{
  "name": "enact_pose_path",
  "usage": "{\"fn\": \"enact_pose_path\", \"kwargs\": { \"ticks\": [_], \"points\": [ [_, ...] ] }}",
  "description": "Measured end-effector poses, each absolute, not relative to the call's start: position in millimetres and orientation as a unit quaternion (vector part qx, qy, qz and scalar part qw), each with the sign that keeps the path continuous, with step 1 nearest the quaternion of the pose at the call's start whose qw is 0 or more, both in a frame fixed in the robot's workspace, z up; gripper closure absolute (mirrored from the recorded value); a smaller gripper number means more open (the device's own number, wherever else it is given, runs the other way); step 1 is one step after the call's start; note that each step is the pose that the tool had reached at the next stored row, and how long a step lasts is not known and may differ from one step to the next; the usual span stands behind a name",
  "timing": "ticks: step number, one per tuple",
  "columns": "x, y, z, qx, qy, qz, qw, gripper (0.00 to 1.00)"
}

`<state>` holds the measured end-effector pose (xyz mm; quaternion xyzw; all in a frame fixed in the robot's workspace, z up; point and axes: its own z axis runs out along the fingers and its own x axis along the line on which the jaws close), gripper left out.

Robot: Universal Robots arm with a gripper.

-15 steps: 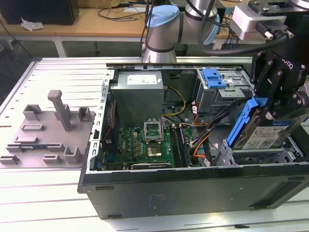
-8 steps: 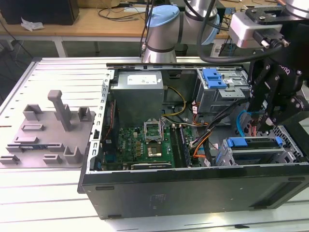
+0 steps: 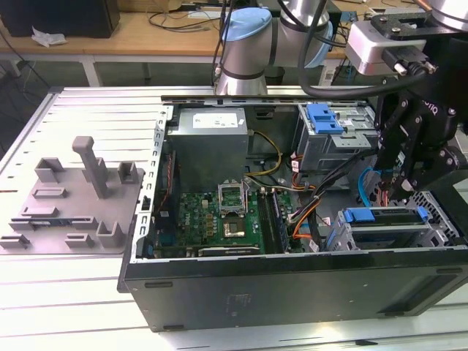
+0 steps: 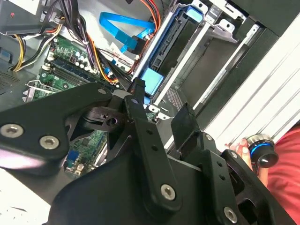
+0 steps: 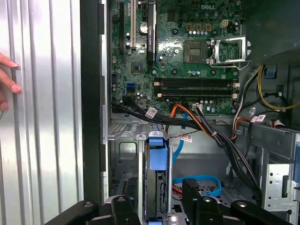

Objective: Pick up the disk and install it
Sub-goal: 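Insert the disk into the insertion slot, then insert the first disk wire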

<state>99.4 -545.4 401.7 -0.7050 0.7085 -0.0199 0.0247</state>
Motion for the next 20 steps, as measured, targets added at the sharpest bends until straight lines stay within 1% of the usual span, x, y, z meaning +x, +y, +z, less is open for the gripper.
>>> {"fn": "enact_pose_path", "kwargs": {
  "ticks": [10,16,20],
  "points": [
    [99.4,-545.3,399.6,-0.705,0.708,-0.020,0.025,0.49],
    [99.4,-533.4,399.8,-0.705,0.708,-0.029,0.016,0.49],
    [99.4,-517.2,399.7,-0.705,0.708,-0.037,0.008,0.49]
  ]
}}
